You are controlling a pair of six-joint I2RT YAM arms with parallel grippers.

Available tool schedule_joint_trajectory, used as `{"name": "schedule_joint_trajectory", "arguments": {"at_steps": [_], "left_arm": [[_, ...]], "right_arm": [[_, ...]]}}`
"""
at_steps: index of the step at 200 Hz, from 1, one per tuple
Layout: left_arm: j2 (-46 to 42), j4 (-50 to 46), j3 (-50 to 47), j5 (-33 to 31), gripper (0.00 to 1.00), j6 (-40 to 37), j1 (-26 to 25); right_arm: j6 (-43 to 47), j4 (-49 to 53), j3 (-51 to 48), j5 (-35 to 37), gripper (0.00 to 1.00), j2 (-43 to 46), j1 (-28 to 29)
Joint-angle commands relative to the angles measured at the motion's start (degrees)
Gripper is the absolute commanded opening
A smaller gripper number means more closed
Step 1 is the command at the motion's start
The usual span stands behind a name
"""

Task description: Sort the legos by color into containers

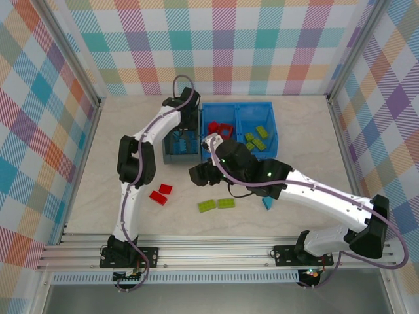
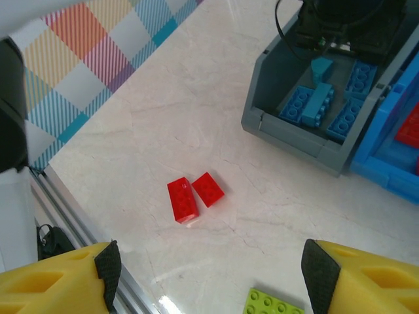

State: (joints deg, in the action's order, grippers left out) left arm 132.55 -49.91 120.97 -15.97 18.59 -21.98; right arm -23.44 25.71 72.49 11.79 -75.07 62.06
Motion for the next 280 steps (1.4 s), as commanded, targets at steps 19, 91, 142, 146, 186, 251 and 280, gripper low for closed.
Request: {"name": "schedule_joint_trajectory", "arguments": {"at_steps": [19,91,142,146,186,251,280], "left_arm": [[-11.55,0.17,-1.9,2.08,0.56,1.7,-0.12],[-44.29,4.44,-24.54,3.29,0.61,5.61,-4.57],[-72.55,1.81,-49.52,9.71,0.64,11.91,-5.84],[-74.2,1.17,-50.73,10.31,0.64,12.23,-5.86],[-84.4,-7.16,-56.98,15.94,0.66,12.61,-5.86],[-90.98,-8.67,-59.91,17.0,0.67,15.93,-5.87],[-92.99,-9.88,-59.9,16.87,0.67,16.91,-5.84]], "right_arm": [[-2.44,1.5,-3.47,2.21,0.75,3.36,-0.63],[2.15,6.28,-1.61,-5.99,0.79,-5.19,-0.61],[13.12,3.4,0.91,-9.63,0.83,-19.77,0.23],[13.74,3.42,0.9,-9.72,0.83,-20.41,0.22],[20.42,11.98,1.85,-7.27,0.92,-27.34,0.56],[25.91,15.64,1.5,-0.06,1.0,-31.91,1.24],[26.61,15.24,2.03,-1.31,0.98,-34.97,0.98]]}}
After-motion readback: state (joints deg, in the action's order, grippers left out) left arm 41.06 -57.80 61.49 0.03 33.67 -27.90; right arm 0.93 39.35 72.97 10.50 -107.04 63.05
